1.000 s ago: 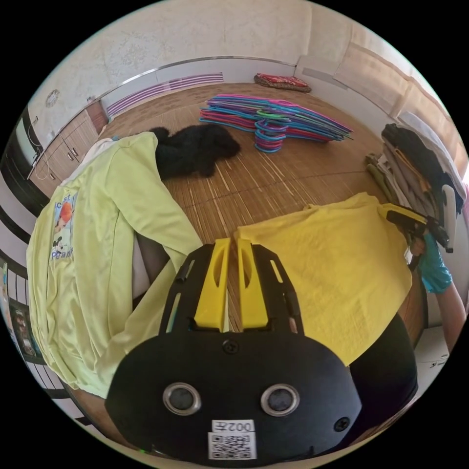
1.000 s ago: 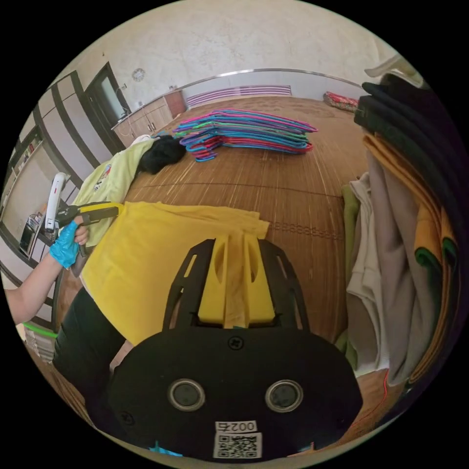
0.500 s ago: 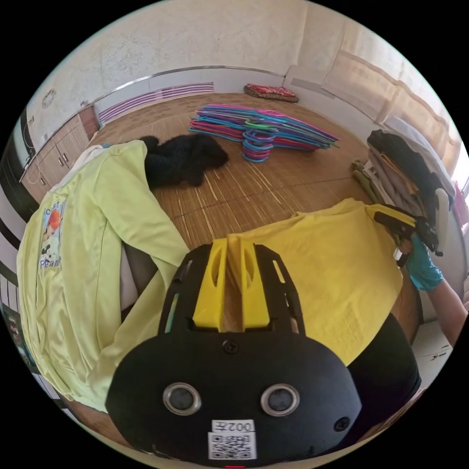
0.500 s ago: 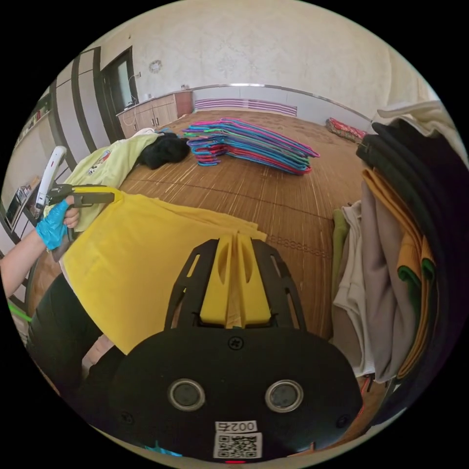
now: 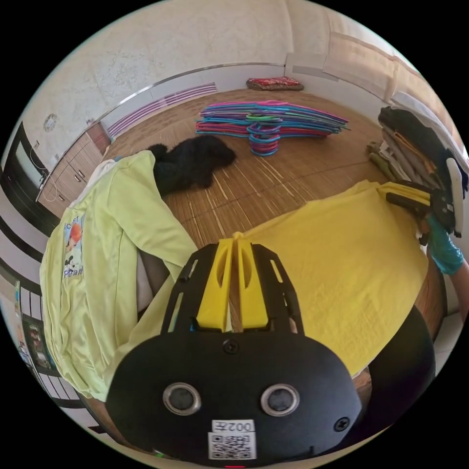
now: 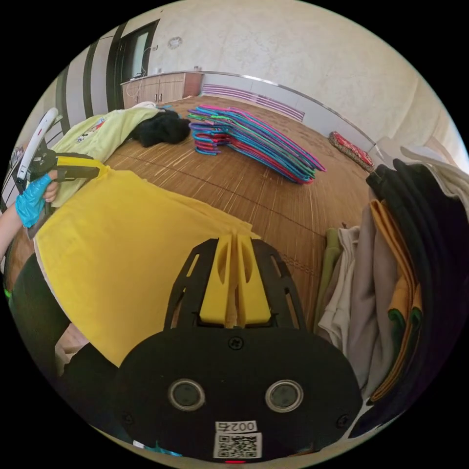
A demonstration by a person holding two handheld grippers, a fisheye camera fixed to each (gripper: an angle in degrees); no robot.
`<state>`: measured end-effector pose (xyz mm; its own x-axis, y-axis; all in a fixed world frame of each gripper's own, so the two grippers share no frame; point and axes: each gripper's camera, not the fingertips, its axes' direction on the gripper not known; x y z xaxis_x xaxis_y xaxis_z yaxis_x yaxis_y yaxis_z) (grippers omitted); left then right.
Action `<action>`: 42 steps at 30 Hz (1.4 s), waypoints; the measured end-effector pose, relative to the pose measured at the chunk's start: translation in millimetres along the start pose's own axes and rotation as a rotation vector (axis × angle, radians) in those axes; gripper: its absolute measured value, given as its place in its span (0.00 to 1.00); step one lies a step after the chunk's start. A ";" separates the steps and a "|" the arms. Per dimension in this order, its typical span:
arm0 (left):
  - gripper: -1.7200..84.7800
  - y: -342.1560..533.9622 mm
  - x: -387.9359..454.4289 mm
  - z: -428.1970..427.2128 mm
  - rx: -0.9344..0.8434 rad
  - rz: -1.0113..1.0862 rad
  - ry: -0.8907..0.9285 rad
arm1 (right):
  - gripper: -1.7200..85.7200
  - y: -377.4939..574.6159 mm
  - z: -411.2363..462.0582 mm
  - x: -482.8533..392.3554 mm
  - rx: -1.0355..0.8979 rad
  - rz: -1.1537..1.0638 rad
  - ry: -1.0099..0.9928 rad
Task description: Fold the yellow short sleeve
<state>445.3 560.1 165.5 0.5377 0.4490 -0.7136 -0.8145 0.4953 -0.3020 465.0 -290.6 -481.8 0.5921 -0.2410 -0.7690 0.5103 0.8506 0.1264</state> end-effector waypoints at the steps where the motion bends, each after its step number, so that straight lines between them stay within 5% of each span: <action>1: 0.01 0.1 -0.9 -0.7 -0.006 -0.002 0.005 | 0.03 0.4 -2.1 1.7 -0.008 0.002 -0.005; 18: 0.08 90.2 -7.1 -71.1 -0.046 0.050 0.281 | 0.13 90.3 -80.0 16.6 -0.012 0.094 -0.148; 33: 0.07 118.1 7.1 -63.1 -0.116 0.015 0.206 | 0.07 124.1 -81.7 28.7 -0.028 0.211 -0.169; 42: 0.09 133.3 6.1 -81.9 -0.087 0.096 0.260 | 0.11 142.0 -131.4 15.6 -0.023 0.054 -0.230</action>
<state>322.1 567.9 69.1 0.3924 0.2797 -0.8762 -0.8807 0.3892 -0.2701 464.7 -112.1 -558.2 0.7458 -0.2930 -0.5983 0.4616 0.8748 0.1470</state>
